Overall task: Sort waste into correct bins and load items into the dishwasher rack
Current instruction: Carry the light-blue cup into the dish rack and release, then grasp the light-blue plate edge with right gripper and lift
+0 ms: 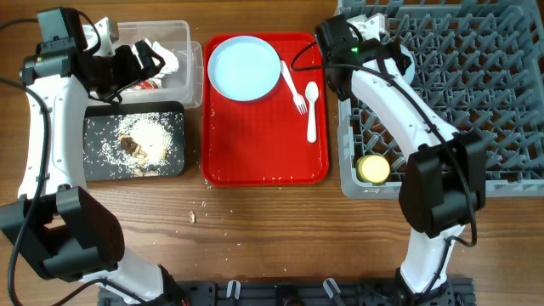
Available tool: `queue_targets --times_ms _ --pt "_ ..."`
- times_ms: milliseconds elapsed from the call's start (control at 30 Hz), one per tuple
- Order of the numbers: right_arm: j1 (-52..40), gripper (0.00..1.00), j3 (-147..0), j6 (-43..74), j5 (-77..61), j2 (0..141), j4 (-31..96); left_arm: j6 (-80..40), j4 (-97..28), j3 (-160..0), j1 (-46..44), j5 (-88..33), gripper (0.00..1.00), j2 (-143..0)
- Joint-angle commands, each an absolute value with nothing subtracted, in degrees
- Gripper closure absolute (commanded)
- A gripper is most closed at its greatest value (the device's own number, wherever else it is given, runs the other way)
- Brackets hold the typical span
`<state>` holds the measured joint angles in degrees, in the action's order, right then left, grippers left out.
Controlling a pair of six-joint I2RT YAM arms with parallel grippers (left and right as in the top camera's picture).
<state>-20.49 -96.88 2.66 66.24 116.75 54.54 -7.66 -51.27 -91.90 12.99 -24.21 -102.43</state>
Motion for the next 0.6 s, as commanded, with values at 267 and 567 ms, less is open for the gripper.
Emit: queue_targets --times_ms 267,567 --pt "-24.08 0.91 -97.06 -4.45 62.78 118.52 56.64 -7.97 -51.27 -92.73 13.3 -24.1 0.0 -101.84" --pt "-27.75 0.53 -97.08 -4.56 62.76 118.5 58.37 -7.97 -51.27 -92.73 13.3 -24.1 0.0 -101.84"
